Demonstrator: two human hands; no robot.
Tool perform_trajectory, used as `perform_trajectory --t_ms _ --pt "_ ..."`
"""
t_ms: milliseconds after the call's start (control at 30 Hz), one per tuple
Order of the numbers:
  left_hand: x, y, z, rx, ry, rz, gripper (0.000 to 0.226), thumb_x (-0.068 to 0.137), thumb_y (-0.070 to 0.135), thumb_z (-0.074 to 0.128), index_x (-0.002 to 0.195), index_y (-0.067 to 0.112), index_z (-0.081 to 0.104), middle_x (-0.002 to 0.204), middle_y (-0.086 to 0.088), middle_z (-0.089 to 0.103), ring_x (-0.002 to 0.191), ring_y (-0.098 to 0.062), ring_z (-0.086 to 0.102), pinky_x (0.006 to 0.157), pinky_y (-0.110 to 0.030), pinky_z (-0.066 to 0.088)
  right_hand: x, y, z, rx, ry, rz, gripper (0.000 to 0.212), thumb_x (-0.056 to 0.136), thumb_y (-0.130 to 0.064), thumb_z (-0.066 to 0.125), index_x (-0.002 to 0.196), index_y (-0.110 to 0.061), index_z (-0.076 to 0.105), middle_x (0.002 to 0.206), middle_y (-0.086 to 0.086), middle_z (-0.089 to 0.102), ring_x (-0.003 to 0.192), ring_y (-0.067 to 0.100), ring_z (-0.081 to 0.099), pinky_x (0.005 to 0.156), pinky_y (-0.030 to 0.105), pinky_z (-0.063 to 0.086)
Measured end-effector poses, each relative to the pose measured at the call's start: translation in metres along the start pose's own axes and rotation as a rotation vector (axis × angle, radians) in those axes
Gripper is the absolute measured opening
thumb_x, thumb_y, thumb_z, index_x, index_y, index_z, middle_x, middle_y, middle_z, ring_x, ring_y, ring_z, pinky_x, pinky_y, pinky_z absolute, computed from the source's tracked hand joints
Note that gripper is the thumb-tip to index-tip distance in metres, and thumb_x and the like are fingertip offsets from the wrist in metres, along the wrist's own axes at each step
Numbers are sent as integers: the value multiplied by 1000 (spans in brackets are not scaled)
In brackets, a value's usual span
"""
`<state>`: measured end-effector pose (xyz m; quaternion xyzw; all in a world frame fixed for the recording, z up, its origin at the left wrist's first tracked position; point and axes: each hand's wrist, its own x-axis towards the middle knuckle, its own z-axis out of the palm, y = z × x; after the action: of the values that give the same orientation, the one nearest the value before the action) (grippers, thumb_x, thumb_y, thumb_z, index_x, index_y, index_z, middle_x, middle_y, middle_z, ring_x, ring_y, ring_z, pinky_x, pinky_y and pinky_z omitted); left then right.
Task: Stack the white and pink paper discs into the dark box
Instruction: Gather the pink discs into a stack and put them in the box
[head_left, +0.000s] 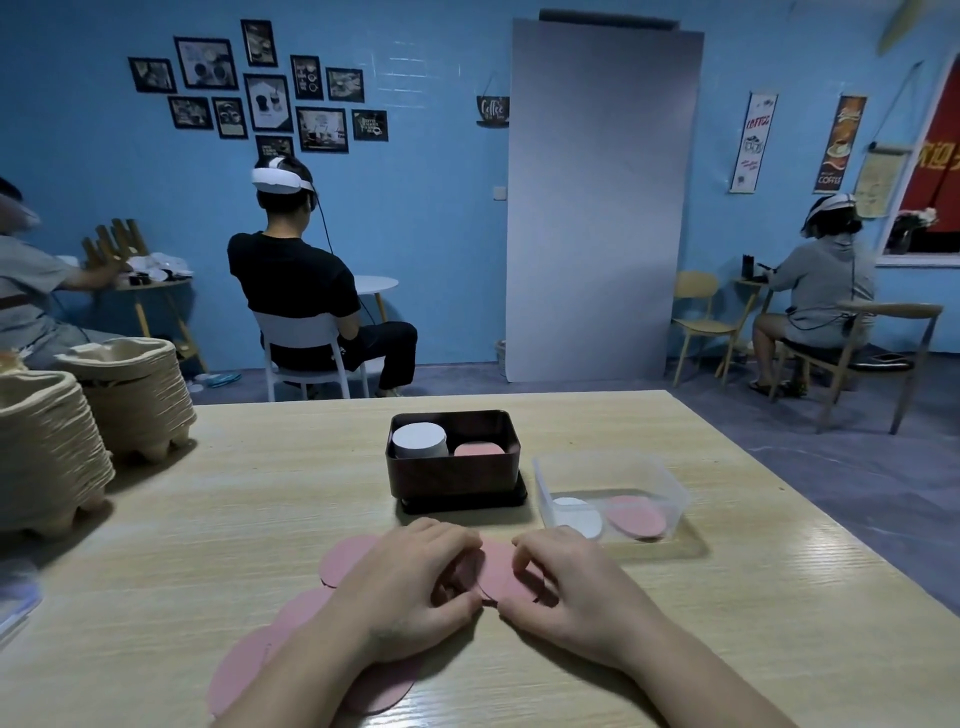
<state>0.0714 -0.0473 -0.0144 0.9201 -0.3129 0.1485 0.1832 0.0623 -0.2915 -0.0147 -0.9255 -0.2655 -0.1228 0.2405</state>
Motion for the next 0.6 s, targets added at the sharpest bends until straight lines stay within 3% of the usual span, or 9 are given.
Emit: perform_trajectory --t_ms 200,300,400,600 --pt "1 1 1 25 -37 4 61 86 68 51 140 38 50 135 24 56 125 -1 46 105 -29 40 -1 1 -1 68 10 7 29 79 -49 67 92 -29 52 94 -16 60 91 6 53 80 29 49" --pt "2 1 1 40 -36 -4 61 87 70 49 139 38 49 132 24 57 124 -1 46 104 -29 40 -1 2 -1 112 29 25 29 77 -48 68 92 -29 53 105 -14 65 100 8 58 86 33 51" --pt "2 0 2 39 -27 -18 61 86 70 50 138 38 50 130 24 58 123 0 46 103 -28 41 -1 4 -1 158 60 50 31 74 -49 73 90 -30 55 100 -12 65 108 11 60 85 35 52" --pt "-3 -1 -2 -78 34 -66 52 83 57 60 131 38 53 118 25 57 114 4 49 96 -27 47 -3 6 -2 298 95 105 33 72 -47 83 92 -30 62 114 -9 67 98 9 67 78 24 59"
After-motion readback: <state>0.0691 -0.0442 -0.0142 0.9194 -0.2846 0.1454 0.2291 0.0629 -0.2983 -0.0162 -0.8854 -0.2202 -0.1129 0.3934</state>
